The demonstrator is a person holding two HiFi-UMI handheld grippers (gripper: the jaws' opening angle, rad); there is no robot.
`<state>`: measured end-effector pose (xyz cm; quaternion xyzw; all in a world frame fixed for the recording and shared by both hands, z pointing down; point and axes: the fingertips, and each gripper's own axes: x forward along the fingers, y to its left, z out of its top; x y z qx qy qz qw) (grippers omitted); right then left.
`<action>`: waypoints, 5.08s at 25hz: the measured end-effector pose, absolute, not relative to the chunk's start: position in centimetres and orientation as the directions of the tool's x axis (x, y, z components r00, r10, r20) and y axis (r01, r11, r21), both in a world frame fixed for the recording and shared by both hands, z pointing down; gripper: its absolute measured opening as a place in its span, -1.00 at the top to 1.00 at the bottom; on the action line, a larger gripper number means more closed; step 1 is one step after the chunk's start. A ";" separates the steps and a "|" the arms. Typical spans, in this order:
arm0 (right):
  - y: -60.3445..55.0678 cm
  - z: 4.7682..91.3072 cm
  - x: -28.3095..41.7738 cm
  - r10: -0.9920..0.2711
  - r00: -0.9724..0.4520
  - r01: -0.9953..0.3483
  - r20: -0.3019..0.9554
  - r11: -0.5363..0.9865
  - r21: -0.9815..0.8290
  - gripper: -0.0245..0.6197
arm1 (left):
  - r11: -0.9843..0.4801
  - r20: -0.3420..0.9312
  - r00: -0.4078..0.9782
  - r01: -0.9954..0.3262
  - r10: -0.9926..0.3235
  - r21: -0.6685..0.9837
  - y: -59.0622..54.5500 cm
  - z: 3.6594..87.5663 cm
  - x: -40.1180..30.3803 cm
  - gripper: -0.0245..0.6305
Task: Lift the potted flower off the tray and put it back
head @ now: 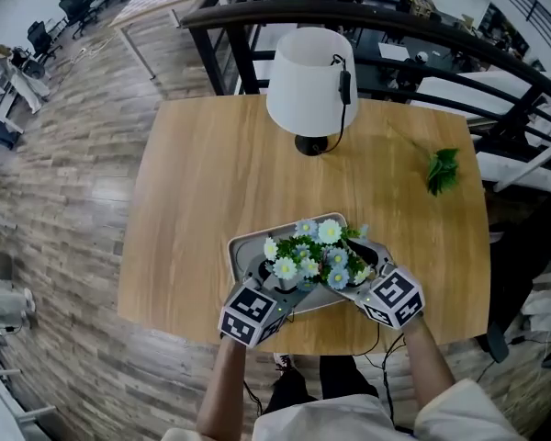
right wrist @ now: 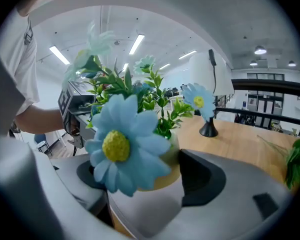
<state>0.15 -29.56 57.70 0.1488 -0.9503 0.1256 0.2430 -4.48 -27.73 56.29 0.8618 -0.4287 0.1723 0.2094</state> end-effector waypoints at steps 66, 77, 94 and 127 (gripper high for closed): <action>-27.3 59.2 3.9 -0.374 -0.727 -0.473 0.576 0.881 -0.026 -0.23 | -0.447 0.599 0.422 -0.887 -0.681 0.117 -21.5 60.1 -9.1 -0.17; -22.3 49.8 3.8 -0.515 -0.719 -0.589 0.467 0.808 -0.016 0.29 | -0.499 0.449 0.459 -0.866 -0.766 0.033 -18.0 51.6 -9.6 0.32; -13.3 39.1 4.2 -0.649 -0.712 -0.681 0.266 0.731 -0.038 0.82 | -0.495 0.232 0.479 -0.869 -0.847 -0.013 -11.3 40.6 -8.5 0.75; -11.0 35.1 3.9 -0.663 -0.720 -0.670 0.205 0.741 0.045 0.89 | -0.475 0.140 0.459 -0.873 -0.877 -0.112 -8.6 35.6 -7.3 0.86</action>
